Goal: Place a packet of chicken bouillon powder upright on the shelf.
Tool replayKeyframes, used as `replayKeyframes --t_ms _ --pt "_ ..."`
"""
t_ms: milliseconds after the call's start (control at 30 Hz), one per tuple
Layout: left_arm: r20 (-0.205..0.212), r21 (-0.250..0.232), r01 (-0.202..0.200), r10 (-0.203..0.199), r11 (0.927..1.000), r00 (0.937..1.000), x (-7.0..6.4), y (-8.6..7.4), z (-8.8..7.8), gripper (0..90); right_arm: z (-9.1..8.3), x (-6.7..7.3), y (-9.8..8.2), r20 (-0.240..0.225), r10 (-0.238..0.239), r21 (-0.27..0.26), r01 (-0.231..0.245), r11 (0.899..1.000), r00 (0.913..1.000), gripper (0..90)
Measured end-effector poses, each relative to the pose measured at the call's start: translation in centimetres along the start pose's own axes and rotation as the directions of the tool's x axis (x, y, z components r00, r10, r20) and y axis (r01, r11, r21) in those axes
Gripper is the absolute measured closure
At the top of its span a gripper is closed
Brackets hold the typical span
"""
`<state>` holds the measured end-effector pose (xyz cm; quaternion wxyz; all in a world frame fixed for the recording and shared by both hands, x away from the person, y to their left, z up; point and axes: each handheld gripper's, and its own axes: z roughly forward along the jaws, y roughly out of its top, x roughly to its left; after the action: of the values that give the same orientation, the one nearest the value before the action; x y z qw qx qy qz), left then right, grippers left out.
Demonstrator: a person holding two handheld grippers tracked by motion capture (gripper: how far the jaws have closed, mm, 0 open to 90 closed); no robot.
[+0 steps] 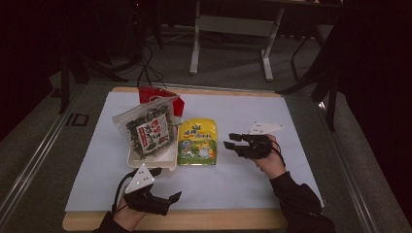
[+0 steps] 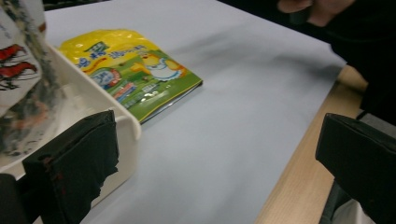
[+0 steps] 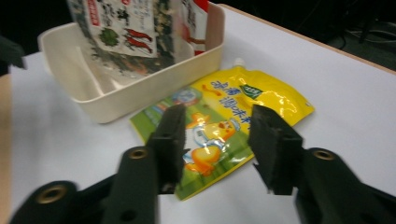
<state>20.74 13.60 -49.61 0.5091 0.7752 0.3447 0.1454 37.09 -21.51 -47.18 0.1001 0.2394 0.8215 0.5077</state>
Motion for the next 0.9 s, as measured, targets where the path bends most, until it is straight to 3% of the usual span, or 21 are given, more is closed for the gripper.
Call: replayKeyframes --t_ms 400,600,633,733,767,900 --pt "0.012 -0.002 -0.01 0.01 0.9999 0.9999 -0.3 -0.4 0.6 0.6 3.5 -1.7 0.9 0.029 0.016 0.027 -0.016 1.0 0.9994 79.8" --pt "0.013 -0.005 -0.011 0.011 0.9999 0.9999 -0.2 -0.5 0.6 0.6 5.9 -2.3 1.5 0.034 0.04 0.046 -0.042 0.998 0.9986 87.2" --pt "0.013 -0.005 -0.011 0.012 0.9999 0.9999 -0.2 -0.5 0.6 0.6 6.9 -2.5 1.7 0.031 0.046 0.057 -0.048 0.997 0.9985 89.6" --pt "0.009 -0.005 -0.018 0.018 0.9998 0.9998 -0.2 -0.6 0.6 0.6 7.2 -2.6 1.8 0.031 0.049 0.055 -0.051 0.997 0.9983 89.7" --pt "0.013 -0.007 -0.014 0.014 0.9999 0.9998 -0.2 -0.6 0.6 0.6 8.3 -2.8 2.1 0.036 0.05 0.061 -0.052 0.997 0.9981 89.9" --pt "0.014 -0.005 -0.013 0.013 0.9999 0.9998 -0.2 -0.7 0.6 0.7 9.7 -3.2 2.5 0.026 0.084 0.062 -0.086 0.994 0.9961 90.0"
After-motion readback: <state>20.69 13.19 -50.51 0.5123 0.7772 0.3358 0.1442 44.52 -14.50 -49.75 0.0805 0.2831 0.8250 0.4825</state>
